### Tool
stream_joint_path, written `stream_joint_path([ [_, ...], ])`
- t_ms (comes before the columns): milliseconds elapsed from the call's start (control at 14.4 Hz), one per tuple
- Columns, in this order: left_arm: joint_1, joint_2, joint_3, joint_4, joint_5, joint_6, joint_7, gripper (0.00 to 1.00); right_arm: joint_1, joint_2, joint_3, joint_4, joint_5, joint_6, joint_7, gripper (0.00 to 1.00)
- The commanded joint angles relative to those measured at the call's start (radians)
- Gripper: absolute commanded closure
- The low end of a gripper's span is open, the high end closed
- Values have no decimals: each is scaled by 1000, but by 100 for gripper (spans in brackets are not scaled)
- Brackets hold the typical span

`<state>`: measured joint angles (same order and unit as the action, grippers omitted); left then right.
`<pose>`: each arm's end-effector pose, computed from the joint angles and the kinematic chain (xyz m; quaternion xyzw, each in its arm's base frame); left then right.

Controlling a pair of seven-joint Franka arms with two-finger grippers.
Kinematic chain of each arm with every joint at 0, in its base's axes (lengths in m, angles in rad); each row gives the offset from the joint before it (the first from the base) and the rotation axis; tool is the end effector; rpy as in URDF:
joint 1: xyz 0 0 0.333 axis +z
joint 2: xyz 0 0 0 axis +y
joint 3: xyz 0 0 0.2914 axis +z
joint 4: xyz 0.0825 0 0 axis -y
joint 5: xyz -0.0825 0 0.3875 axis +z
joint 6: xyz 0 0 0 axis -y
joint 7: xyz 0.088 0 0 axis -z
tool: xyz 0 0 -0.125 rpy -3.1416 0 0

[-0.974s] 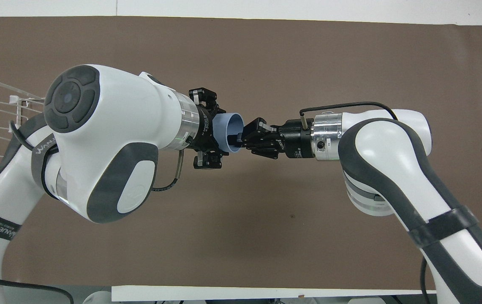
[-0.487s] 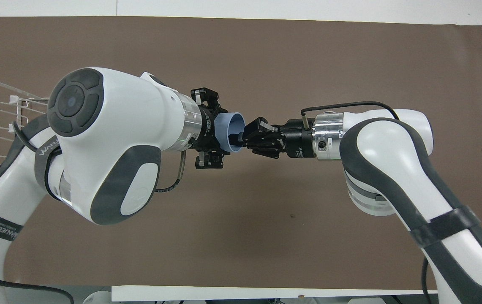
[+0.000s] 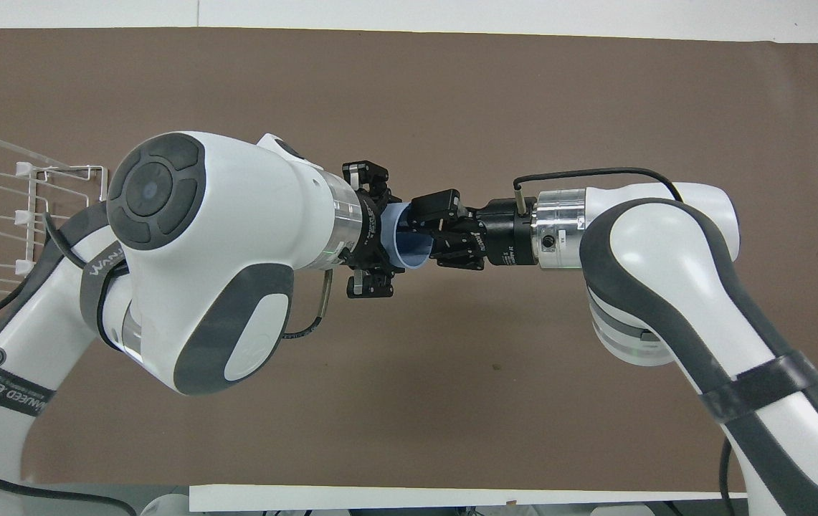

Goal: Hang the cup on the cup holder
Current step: 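Grasp the cup rim with the left gripper from the right gripper, then open the right gripper and withdraw it while the left gripper carries the cup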

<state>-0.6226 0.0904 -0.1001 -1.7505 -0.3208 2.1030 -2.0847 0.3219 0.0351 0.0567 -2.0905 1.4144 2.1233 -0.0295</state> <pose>0.4546 -0.4251 0.4975 0.7201 0.6647 -0.1279 0.1524 0.5170 0.2695 0.4055 -0.8131 0.1806 0.0973 0.5448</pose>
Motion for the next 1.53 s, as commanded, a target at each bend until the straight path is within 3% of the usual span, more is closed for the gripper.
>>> stream_joint_path([
  [0,-12,-15,11,-12,-4,-9,-15,100,-4,-1,5,9,-2,9,22,0],
  [278,26,-5,22,55,57,-145,-11,100,-18,-1,0,9,-23,6,23,0],
  [557,78,-12,23,83,230,-300,0,100,-93,-41,-5,27,-234,-3,25,0],
  [835,93,-29,25,79,507,-490,24,100,-223,-104,-5,38,-594,-43,25,0],
  [974,98,-38,25,-2,621,-535,75,100,-314,-116,-6,70,-766,-124,23,0],
  [1252,89,57,25,-101,937,-653,72,100,-394,-127,-6,180,-1189,-293,23,0],
  [1461,89,78,25,-196,1187,-739,71,100,-426,-126,-8,256,-1368,-416,23,0],
])
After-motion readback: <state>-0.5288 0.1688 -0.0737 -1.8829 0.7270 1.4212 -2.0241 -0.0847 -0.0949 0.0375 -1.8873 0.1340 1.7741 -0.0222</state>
